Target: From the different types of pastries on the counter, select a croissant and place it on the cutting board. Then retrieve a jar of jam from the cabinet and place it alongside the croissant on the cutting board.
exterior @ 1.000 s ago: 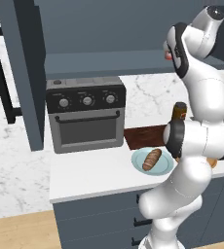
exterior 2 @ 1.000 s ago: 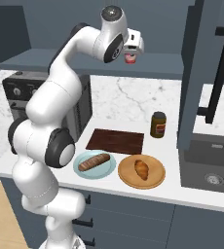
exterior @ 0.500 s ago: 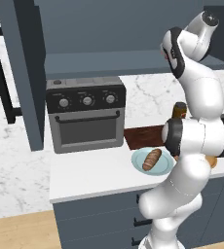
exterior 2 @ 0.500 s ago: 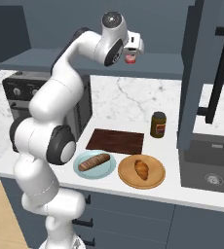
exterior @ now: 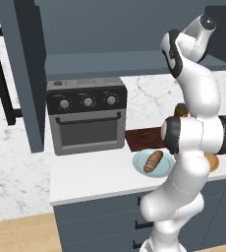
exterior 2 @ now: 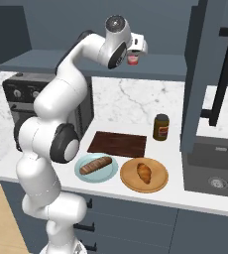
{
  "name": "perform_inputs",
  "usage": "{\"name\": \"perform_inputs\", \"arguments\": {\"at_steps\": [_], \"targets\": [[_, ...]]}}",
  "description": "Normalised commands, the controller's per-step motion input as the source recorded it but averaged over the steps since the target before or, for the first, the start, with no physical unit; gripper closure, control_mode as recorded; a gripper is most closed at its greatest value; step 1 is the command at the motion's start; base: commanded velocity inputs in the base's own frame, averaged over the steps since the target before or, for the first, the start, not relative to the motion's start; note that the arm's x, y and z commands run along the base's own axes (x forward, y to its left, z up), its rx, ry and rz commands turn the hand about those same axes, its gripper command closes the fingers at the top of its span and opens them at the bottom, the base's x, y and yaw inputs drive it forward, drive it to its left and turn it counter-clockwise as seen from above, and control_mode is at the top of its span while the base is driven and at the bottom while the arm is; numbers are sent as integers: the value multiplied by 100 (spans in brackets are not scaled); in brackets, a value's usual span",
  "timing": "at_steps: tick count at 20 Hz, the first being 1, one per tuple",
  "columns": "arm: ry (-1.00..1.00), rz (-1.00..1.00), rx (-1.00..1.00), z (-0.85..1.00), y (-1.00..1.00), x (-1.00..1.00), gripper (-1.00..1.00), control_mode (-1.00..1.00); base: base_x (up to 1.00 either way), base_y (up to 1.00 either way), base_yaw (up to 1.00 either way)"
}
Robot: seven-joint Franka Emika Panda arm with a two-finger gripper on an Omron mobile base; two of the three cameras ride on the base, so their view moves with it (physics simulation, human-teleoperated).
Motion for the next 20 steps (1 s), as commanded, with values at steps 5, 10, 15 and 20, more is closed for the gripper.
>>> {"name": "perform_inputs", "arguments": {"at_steps": [5, 10, 15, 20], "targets": [[0, 0, 0, 0, -16, 24, -100, -100, 0, 0, 0], [0, 0, 0, 0, -15, 23, -100, -100, 0, 0, 0], [0, 0, 0, 0, -11, 21, -100, -100, 0, 0, 0], [0, 0, -1, 0, -3, 7, -100, -100, 0, 0, 0]]}}
